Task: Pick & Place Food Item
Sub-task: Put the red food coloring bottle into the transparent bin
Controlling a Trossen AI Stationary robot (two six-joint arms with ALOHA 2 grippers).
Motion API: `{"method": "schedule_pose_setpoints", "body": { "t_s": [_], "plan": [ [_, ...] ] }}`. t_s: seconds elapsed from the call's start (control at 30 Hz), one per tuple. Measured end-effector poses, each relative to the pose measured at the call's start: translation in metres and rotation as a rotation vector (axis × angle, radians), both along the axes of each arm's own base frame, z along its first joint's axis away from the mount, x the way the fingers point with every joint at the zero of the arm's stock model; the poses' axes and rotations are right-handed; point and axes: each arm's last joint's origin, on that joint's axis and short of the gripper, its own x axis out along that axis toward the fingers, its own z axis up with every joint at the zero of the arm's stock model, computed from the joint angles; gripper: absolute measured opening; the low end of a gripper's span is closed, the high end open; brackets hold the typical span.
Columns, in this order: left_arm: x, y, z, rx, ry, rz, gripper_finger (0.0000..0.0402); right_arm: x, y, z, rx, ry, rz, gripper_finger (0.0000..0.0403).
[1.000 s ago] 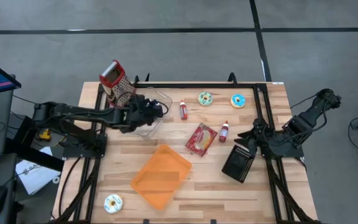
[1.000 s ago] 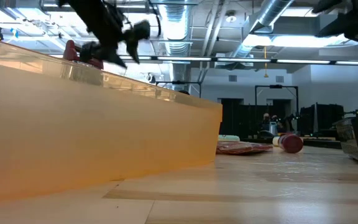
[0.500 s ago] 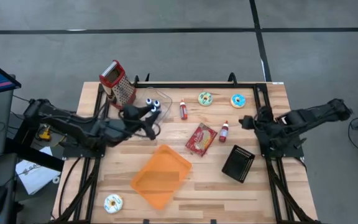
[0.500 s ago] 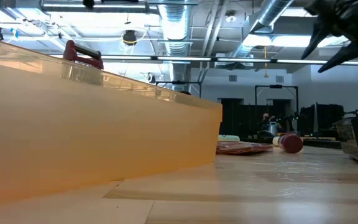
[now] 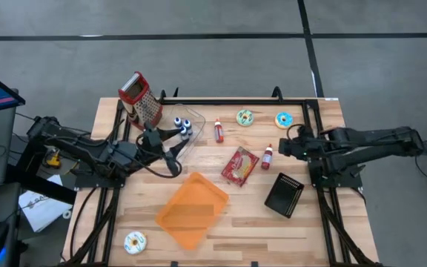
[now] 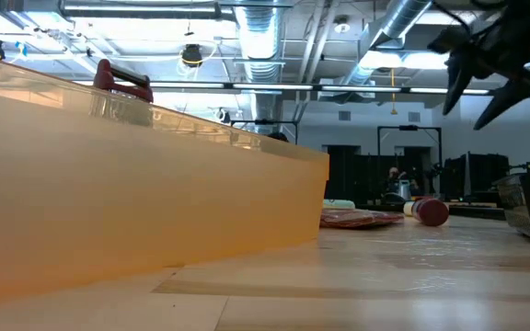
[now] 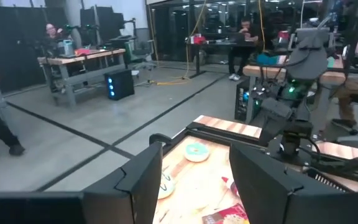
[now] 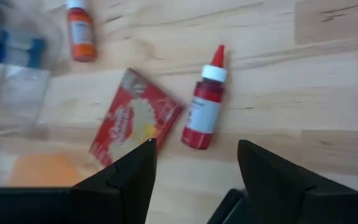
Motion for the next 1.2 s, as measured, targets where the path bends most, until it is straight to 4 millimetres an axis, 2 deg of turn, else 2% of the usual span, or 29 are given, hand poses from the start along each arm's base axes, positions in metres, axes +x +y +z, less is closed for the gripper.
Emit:
{"method": "schedule_pose_setpoints", "body": {
  "t_s": [0.13, 0.3, 0.47, 0.9, 1.2],
  "plan": [
    [0.0, -0.001, 0.001, 0.002, -0.003, -0.027, 0.018, 0.011, -0.012, -0.009, -0.016, 0.089, -0.033, 0.02],
    [0.001, -0.001, 0.001, -0.002, -0.011, -0.035, 0.0181, 0.026, -0.031, -0.023, -0.019, 0.203, 0.022, 0.0174],
    [0.001, -0.001, 0.001, -0.003, -0.012, -0.035, 0.0182, 0.033, -0.05, -0.035, 0.025, 0.297, 0.051, 0.0158],
    [0.0, -0.003, 0.001, -0.045, -0.04, -0.044, 0.0182, 0.059, -0.1, -0.063, 0.039, 0.26, 0.095, 0.0139],
    [-0.004, -0.015, 0.001, -0.036, -0.027, -0.087, 0.0182, 0.062, -0.123, -0.079, 0.079, 0.25, 0.093, 0.0149]
  ]
}}
